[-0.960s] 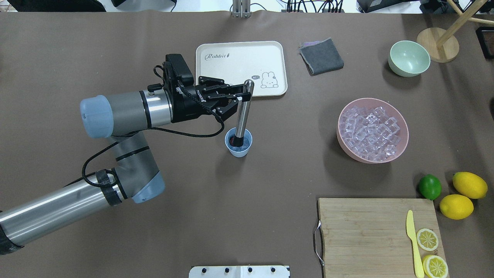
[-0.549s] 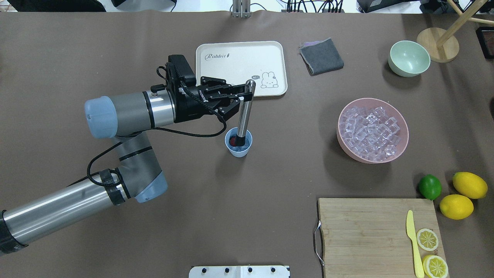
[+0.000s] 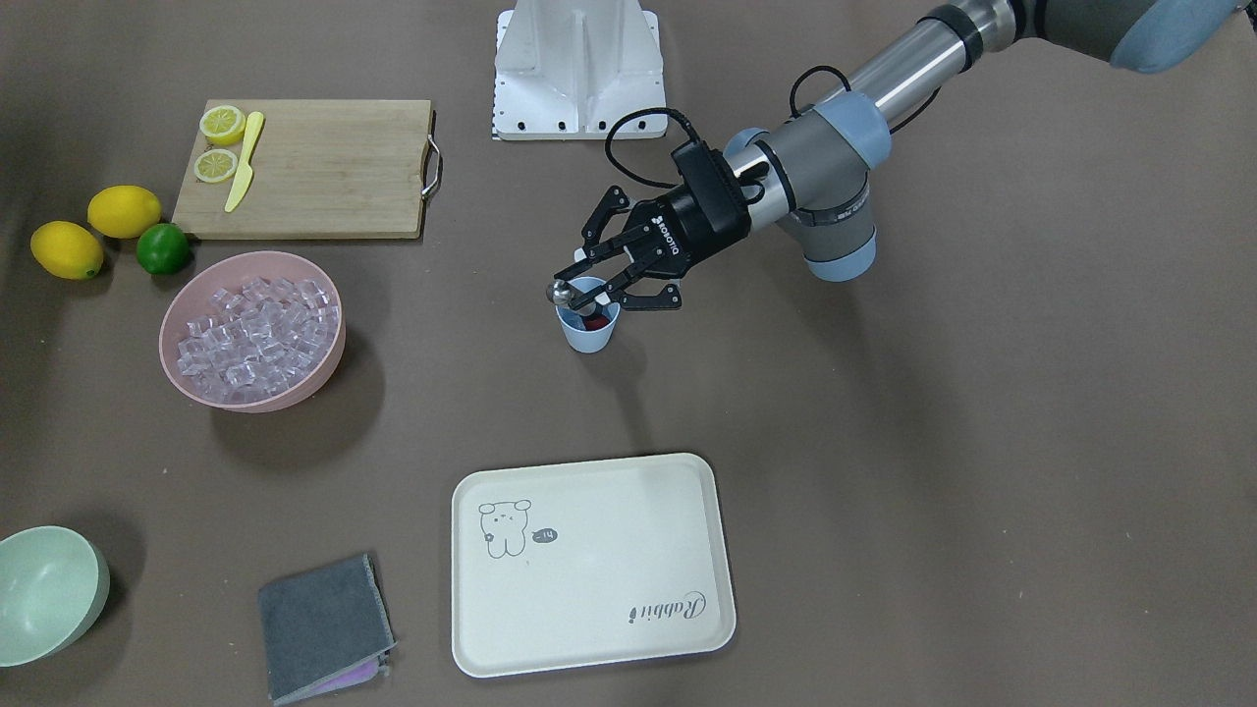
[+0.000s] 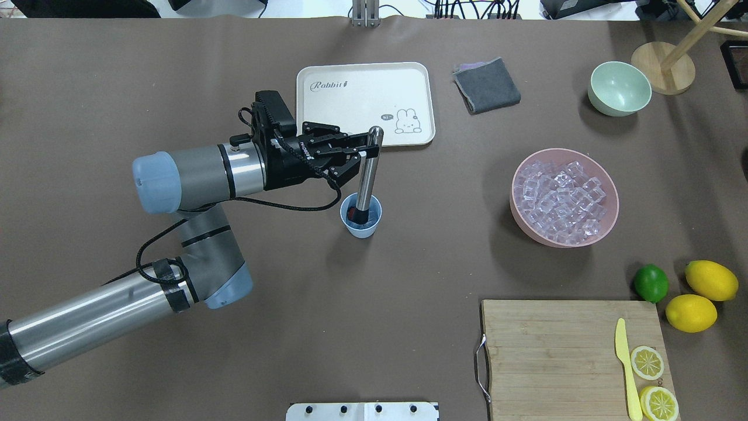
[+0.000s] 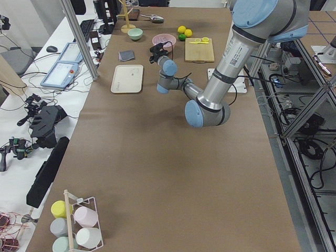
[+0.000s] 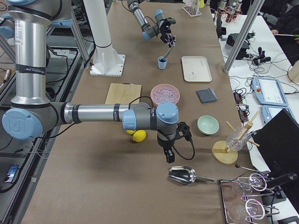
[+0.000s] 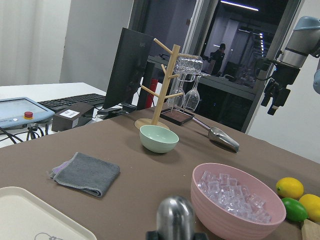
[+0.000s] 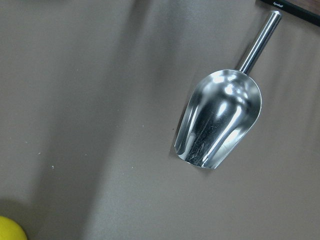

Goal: Mash ice and strawberries in cup
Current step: 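Press the muddler down and up on the strawberry and ice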

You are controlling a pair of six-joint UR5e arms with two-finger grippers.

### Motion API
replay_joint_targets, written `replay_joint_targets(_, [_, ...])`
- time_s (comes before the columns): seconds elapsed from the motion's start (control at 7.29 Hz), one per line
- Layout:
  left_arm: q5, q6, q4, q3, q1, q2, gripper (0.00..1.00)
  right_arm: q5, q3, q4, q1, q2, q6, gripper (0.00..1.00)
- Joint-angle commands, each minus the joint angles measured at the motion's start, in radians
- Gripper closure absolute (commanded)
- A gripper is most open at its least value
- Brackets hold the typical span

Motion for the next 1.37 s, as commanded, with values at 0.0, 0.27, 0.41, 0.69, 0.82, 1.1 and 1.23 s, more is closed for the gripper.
replay_joint_targets(0.0, [0.002,-0.004,-0.006,-0.009,-0.014,-0.004,1.0,0.001,0.0,0.0,0.0,0.0,0.0,0.01])
replay_joint_targets(0.27, [0.004,-0.009,-0.014,-0.015,-0.023,-0.004,1.0,0.001,0.0,0.0,0.0,0.0,0.0,0.01])
replay_joint_targets(0.41, [0.004,-0.009,-0.017,-0.015,-0.023,-0.004,1.0,0.0,0.0,0.0,0.0,0.0,0.0,0.01])
replay_joint_targets(0.69, [0.004,-0.007,-0.016,-0.004,-0.014,0.007,1.0,0.0,-0.001,0.0,0.0,0.002,0.0,0.01])
replay_joint_targets(0.82, [0.004,-0.006,-0.016,-0.003,-0.006,0.011,1.0,0.0,-0.004,0.0,0.0,0.008,0.0,0.01])
replay_joint_targets(1.1, [0.019,-0.007,-0.016,-0.001,0.001,0.01,1.0,0.0,-0.006,0.0,-0.002,0.011,0.0,0.01])
replay_joint_targets(1.23, [0.024,-0.012,-0.016,-0.006,0.0,0.002,1.0,0.0,-0.006,0.0,-0.002,0.011,0.0,0.01])
